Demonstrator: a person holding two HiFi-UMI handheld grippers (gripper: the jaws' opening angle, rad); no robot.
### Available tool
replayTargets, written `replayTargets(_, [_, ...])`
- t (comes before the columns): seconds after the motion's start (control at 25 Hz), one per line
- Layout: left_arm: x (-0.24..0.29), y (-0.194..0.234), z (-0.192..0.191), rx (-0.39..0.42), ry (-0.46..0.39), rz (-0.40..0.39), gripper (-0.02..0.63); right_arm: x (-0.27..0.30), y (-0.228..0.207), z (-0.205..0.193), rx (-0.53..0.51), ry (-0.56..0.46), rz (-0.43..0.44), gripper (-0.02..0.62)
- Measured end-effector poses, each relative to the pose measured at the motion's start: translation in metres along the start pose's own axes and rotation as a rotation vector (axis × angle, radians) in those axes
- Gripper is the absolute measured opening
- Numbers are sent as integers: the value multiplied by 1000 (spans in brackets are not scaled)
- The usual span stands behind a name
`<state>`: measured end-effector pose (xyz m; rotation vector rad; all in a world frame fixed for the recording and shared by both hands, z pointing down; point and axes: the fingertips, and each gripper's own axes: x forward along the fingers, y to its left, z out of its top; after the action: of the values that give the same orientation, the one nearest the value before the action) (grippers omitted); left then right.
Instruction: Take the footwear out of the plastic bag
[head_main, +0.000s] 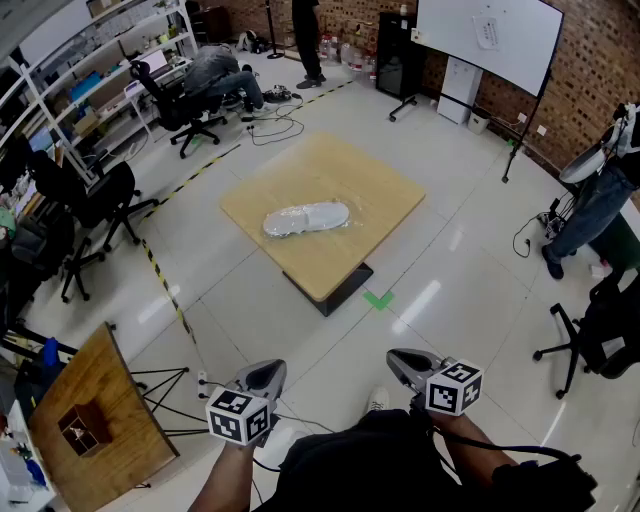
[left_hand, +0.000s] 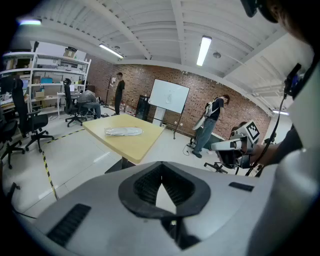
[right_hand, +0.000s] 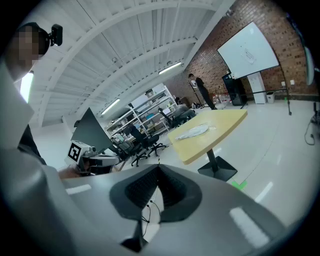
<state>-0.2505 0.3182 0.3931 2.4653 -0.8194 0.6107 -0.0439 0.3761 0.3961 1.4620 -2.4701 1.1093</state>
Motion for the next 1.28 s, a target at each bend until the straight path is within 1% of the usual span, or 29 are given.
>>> replayTargets(0.2, [70,-29,39,19,-28,6,7,-20,-57,35,-38,6,31,2])
replayTargets(0.32, [92,-41,56,5,-45,15,8,-32,-84,49,-49,20,44,2])
replayTargets(0.44, [108,-52,59,22,-9,1,8,-46,-111,60,-37,1,15,2])
replayTargets(0.6, [130,-36,63,36,43,20,6,-57,-141,70,16,-51,-31,2])
replayTargets(0.76, [156,-18,78,39,61,25,8,-52,-159,73,29,-17,-43,2])
replayTargets(0.88, [185,-8,86,34,75,2,6,-40,-176,80,40,5,-55,2])
replayTargets(1.04, [245,11,103,40,85,-40,6,0,-204,102,52,45,-57,2])
replayTargets(1.16, [287,23,118,52,90,-77,8,38,-216,118,2,150,-30,3])
replayTargets(1.28, [318,44,134,52,92,-103,8,83,-221,132,-48,252,-3,3])
